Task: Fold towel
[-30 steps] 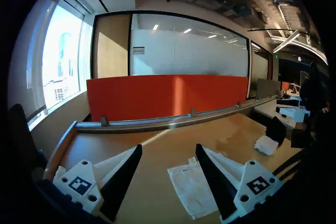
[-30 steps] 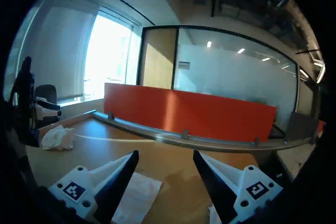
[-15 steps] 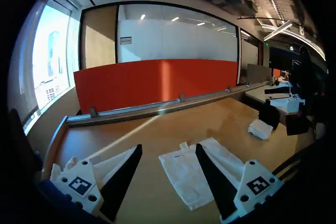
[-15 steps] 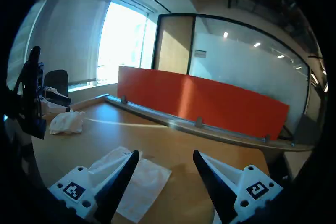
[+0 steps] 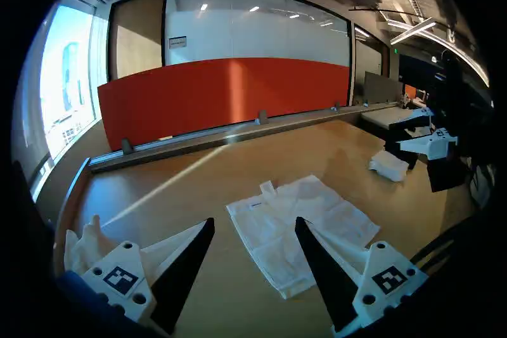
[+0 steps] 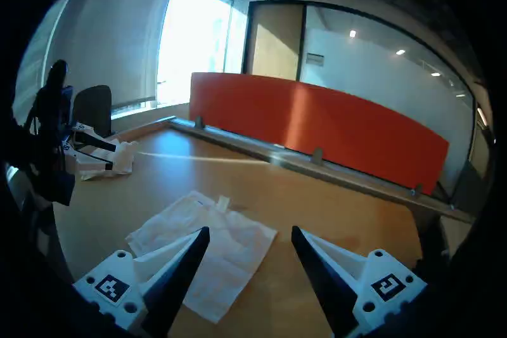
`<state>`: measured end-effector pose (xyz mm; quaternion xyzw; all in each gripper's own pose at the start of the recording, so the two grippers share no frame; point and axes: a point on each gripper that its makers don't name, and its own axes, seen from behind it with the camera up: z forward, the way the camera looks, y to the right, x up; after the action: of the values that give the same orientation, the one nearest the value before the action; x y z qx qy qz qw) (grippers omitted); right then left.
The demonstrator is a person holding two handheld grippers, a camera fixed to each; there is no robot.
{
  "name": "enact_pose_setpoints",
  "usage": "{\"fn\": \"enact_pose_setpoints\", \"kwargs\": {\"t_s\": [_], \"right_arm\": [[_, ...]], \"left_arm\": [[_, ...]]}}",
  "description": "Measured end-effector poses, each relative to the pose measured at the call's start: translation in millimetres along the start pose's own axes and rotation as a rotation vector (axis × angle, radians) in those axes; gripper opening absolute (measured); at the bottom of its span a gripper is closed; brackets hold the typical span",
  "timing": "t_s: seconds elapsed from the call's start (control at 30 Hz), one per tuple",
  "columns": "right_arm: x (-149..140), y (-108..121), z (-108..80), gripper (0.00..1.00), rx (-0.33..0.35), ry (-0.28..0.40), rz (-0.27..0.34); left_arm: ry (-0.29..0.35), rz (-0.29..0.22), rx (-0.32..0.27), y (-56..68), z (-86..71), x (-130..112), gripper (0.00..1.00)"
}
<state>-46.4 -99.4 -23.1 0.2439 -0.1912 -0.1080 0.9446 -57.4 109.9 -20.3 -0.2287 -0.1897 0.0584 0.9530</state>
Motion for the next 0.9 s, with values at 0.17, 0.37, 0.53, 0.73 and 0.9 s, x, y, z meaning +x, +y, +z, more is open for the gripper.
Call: {"fn": "enact_pose_setpoints", "kwargs": {"t_s": [0.17,0.37,0.53,0.73,0.9], "right_arm": [[-23,-7,6.5,1.0,0.015,-0.038,0.0],[-53,-15,14.4,1.0,0.033,-0.09,-0.005],[-79,-22,19.4,1.0,0.052,-0.137,-0.011],[-113,-30,23.5,1.0,0.082,-0.201,-0.019],[-140,-37,26.1,1.0,0.111,-0.254,-0.034]], "left_arm": [[-0.036,0.008,-0.02,7.5,6.1,-22,0.94],[-0.085,0.025,-0.043,17.3,15.4,-49,0.94],[-0.132,0.038,-0.075,27.7,23.9,-73,0.94],[-0.198,0.058,-0.109,36.3,33.7,-103,0.94],[-0.251,0.079,-0.135,42.8,40.6,-127,0.94]]}}
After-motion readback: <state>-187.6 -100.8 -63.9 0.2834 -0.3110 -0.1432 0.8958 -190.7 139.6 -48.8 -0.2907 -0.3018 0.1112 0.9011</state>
